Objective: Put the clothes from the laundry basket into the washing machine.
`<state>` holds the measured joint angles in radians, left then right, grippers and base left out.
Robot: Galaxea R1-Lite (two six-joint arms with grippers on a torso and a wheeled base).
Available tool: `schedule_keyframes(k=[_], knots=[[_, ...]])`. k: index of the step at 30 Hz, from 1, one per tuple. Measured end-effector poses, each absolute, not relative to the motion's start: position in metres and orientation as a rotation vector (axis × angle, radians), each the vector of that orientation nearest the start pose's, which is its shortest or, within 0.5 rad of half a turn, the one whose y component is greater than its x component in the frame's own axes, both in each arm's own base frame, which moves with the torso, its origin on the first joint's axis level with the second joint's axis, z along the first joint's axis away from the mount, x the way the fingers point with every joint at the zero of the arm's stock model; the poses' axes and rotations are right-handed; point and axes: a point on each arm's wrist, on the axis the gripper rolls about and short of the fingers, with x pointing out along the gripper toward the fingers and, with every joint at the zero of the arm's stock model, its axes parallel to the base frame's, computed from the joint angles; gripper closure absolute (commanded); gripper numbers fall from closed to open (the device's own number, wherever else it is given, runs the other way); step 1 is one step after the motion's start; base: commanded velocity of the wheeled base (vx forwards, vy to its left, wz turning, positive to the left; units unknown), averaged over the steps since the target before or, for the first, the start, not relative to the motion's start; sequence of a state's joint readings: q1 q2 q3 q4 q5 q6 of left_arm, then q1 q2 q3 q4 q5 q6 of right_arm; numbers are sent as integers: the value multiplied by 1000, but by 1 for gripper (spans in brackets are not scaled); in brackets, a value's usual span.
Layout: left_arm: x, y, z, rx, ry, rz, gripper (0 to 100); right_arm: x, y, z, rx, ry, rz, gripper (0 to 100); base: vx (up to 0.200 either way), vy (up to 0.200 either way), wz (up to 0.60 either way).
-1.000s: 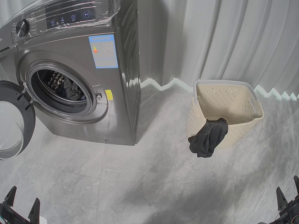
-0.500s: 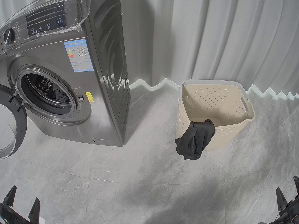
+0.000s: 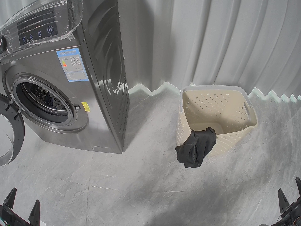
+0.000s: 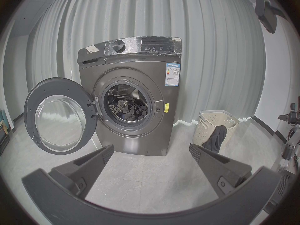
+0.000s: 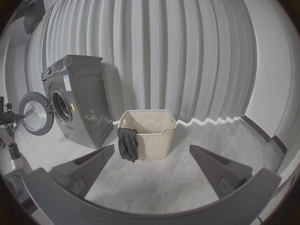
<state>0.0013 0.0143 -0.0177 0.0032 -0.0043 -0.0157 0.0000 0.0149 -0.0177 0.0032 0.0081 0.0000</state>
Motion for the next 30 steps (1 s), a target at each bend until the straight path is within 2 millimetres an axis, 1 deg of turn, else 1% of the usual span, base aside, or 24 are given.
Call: schedule_keyframes(k=[16, 25, 30], knots=[[-23, 0, 80, -16, 0, -3, 0, -23, 0, 80, 0, 1, 9, 0, 0, -200, 0], [-23, 0, 80, -11, 0, -3, 0, -23, 0, 80, 0, 1, 9, 0, 0, 0, 0], [-23, 0, 80, -8, 0, -5, 0, -23, 0, 80, 0, 1, 9, 0, 200, 0, 0]])
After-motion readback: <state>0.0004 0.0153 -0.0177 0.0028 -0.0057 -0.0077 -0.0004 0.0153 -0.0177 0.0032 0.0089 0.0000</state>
